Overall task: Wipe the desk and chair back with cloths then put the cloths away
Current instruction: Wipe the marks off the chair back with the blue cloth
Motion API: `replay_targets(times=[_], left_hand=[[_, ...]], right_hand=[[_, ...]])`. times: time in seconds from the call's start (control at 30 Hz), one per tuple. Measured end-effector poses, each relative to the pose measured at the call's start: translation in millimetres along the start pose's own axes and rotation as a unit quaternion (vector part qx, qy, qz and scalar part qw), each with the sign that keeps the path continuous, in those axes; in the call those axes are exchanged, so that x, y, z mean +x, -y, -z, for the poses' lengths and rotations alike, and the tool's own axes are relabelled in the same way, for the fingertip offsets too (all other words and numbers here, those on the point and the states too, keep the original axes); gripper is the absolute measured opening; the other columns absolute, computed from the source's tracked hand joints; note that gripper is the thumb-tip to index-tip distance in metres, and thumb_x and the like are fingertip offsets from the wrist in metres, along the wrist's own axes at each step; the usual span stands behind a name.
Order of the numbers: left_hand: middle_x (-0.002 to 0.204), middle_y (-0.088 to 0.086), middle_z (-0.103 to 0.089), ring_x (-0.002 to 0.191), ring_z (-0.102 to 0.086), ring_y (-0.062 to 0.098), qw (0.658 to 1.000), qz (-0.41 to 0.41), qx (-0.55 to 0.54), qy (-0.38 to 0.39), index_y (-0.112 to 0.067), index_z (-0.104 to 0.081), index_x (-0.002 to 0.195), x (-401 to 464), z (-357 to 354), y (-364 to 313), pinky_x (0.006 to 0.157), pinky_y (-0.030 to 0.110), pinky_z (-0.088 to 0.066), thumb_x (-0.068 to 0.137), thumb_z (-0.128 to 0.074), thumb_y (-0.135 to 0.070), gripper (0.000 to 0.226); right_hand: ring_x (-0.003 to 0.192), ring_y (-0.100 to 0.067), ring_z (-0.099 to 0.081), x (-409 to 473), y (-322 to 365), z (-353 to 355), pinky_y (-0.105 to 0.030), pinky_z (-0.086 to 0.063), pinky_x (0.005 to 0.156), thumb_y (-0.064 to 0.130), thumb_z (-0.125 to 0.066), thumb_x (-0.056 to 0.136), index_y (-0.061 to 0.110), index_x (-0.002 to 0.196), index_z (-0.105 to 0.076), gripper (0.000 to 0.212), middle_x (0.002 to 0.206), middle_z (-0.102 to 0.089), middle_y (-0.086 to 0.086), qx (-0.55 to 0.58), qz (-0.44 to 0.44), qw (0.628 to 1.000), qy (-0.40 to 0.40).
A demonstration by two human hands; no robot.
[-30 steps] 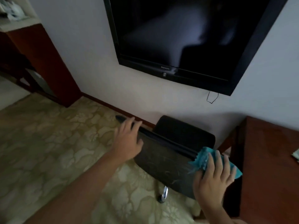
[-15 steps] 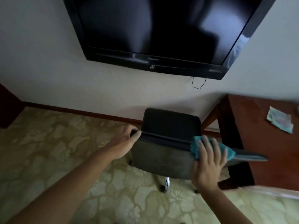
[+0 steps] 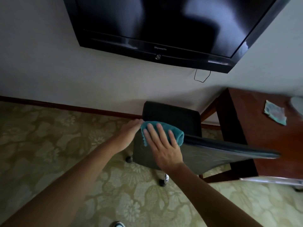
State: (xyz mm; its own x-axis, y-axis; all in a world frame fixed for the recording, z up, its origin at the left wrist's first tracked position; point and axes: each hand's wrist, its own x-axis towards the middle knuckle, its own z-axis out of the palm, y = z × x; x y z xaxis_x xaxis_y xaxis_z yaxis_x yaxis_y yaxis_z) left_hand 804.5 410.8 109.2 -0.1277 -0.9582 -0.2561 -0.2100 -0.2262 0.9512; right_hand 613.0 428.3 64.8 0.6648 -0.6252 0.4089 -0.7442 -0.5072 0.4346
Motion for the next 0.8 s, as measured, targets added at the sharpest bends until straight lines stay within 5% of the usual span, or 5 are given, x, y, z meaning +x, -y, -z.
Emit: replay_targets(times=[0.13,0.27,0.4,0.67,0.8], left_hand=[[0.102,-0.019,-0.070,0.099,-0.061,-0.009,0.993,-0.013,-0.113,-0.040,-0.029,-0.063,0.106,7,-3,23,0.087,0.014,-0.043,0.104,-0.033,-0.031,0.030],[0.101,-0.024,-0.073,0.099,-0.064,-0.011,0.973,-0.079,-0.194,-0.097,-0.030,-0.068,0.107,20,-13,58,0.085,0.011,-0.049,0.103,-0.027,-0.044,0.044],[0.104,-0.033,-0.068,0.101,-0.061,-0.014,0.963,-0.158,-0.176,-0.129,-0.063,-0.067,0.099,33,-27,85,0.078,0.005,-0.046,0.097,-0.031,-0.048,0.039],[0.122,-0.010,-0.070,0.121,-0.060,0.007,0.916,-0.308,-0.225,-0.122,-0.038,-0.061,0.119,62,-25,136,0.100,0.030,-0.045,0.100,-0.025,-0.056,0.045],[0.118,0.000,-0.072,0.116,-0.065,0.014,0.903,-0.355,-0.219,-0.099,-0.033,-0.072,0.108,72,-24,150,0.093,0.028,-0.051,0.100,-0.028,-0.057,0.051]], right_hand=[[0.153,-0.026,0.004,6,5,-10,-0.047,0.008,0.122,0.022,-0.032,0.094,0.015,0.157,-0.013,0.067,0.166,-0.005,-0.004,-0.031,0.016,0.998,-0.059],[0.153,-0.024,0.004,12,14,-46,-0.045,0.009,0.122,0.025,-0.042,0.089,0.016,0.157,-0.017,0.073,0.166,-0.002,-0.003,-0.100,0.024,0.984,-0.148],[0.152,-0.026,0.010,24,20,-63,-0.047,0.015,0.120,0.023,-0.038,0.094,0.013,0.157,-0.015,0.068,0.165,-0.005,0.000,-0.131,0.022,0.971,-0.201],[0.151,-0.021,0.003,27,49,-109,-0.045,0.020,0.119,0.024,-0.034,0.096,0.007,0.157,-0.010,0.068,0.165,-0.009,-0.006,-0.146,0.019,0.961,-0.232],[0.152,-0.024,0.002,3,77,-157,-0.047,0.019,0.119,0.025,-0.033,0.095,0.006,0.156,-0.012,0.068,0.165,-0.008,-0.008,-0.149,0.012,0.966,-0.209]])
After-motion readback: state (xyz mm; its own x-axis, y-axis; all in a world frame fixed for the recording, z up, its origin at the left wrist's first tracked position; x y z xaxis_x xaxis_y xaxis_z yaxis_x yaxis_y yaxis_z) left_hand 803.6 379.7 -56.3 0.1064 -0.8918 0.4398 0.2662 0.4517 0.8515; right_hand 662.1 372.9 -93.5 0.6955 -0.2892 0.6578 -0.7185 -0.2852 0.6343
